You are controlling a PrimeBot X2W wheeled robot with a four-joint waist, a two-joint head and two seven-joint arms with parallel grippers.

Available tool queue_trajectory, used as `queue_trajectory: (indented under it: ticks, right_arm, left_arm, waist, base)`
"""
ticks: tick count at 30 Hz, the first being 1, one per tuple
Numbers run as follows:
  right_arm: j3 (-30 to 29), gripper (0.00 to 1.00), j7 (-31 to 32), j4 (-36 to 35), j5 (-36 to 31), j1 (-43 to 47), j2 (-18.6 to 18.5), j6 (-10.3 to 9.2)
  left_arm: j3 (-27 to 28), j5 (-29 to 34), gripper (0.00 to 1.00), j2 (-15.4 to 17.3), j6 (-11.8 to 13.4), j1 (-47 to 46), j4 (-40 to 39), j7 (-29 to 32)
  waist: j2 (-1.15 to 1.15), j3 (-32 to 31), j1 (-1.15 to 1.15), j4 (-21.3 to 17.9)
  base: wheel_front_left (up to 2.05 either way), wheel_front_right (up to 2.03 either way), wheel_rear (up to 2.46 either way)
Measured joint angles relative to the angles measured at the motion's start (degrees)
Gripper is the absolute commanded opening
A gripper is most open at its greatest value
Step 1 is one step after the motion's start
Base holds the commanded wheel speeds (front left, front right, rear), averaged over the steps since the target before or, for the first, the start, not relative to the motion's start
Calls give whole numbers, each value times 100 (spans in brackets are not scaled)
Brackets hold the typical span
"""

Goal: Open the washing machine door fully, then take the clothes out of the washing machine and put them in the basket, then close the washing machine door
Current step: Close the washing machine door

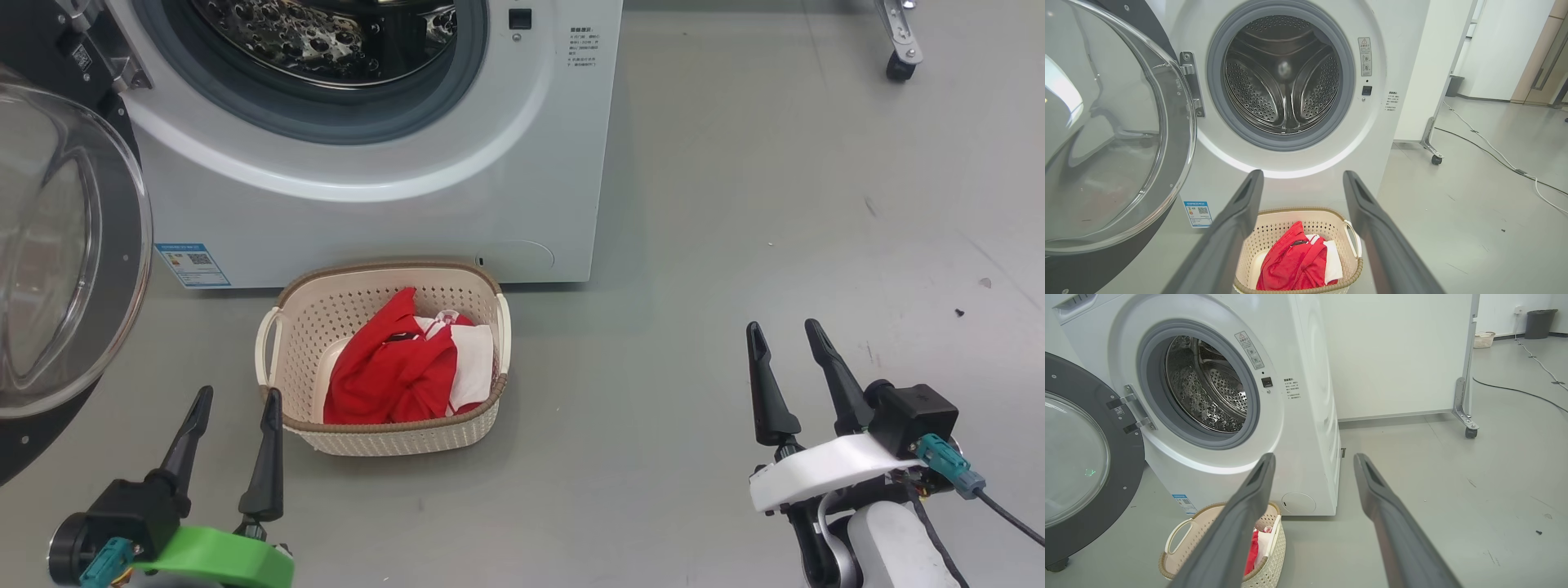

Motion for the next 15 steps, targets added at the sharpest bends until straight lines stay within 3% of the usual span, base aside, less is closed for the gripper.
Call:
queue_trajectory:
  ticks: [15]
  right_arm:
    - [-131, 100, 0, -4, 2, 3, -3, 0]
  left_arm:
    - [-112, 67, 100, -21, -25, 0, 42, 0]
  waist:
    - [0, 8, 0, 109]
  base:
    - [0, 0, 0]
